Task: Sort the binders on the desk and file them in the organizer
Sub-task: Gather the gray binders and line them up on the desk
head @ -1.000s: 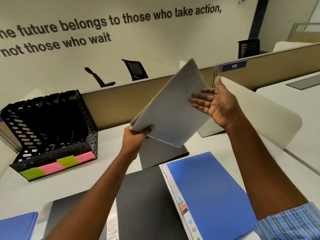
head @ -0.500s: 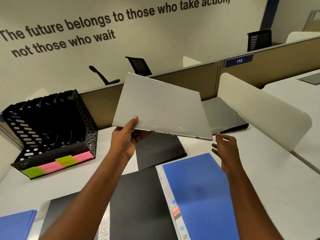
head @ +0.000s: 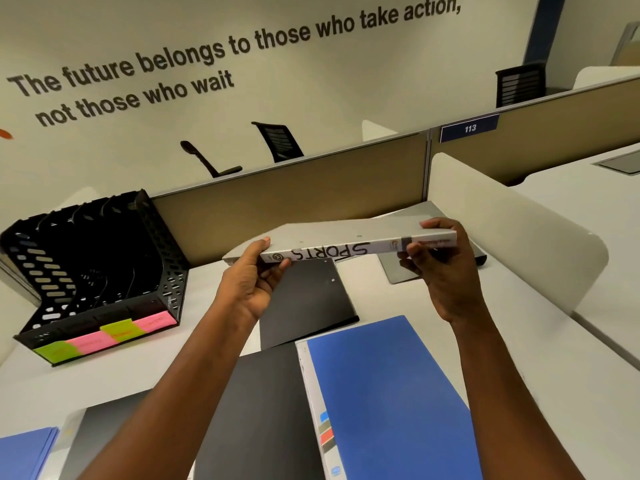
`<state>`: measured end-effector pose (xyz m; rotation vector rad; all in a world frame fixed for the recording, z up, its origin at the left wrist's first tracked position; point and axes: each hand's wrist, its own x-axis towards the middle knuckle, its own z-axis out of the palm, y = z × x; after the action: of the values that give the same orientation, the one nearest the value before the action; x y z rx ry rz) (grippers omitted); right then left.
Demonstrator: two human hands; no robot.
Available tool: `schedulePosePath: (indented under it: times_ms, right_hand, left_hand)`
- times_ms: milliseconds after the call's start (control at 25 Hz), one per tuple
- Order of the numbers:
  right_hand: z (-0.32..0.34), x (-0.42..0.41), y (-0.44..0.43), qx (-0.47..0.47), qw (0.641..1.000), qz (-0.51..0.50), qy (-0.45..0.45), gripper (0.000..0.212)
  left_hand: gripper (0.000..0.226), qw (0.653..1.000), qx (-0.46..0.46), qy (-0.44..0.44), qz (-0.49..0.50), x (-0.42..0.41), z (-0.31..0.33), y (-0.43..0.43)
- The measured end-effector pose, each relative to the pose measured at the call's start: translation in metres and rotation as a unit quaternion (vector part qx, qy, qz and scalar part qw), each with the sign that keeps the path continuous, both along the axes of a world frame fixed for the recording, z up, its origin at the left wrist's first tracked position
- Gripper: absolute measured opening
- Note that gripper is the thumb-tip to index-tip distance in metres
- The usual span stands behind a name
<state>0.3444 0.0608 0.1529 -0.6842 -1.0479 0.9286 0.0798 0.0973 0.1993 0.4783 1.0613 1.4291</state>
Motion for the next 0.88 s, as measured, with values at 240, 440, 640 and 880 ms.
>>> schedulePosePath:
  times_ms: [240,440,640,880]
  right_hand:
    - [0.032,0.018,0.005,0.022,0.999,-0.029,-0.031,0.040]
    - [0.043,0.022,0.011,0.014,0.996,-0.060,-0.058,0.042]
    - [0.060,0.027,0.016,0.021,0.992,-0.080,-0.094,0.039]
    - [0.092,0.023,0.020,0.046,0.989,-0.025,-0.141,0.035]
  left_hand:
    - [0.010,0.998,-0.046,-0.036,-0.011,0.022,0.004,-0.005]
    - [0.033,0.997,-0.073,-0.026,-0.023,0.032,-0.002,-0.007]
    - [0.103,0.925,-0.149,0.344,0.060,0.030,-0.018,-0.016]
    - [0.086,0.726,0.197,0.652,-0.088,0.027,-0.036,-0.026]
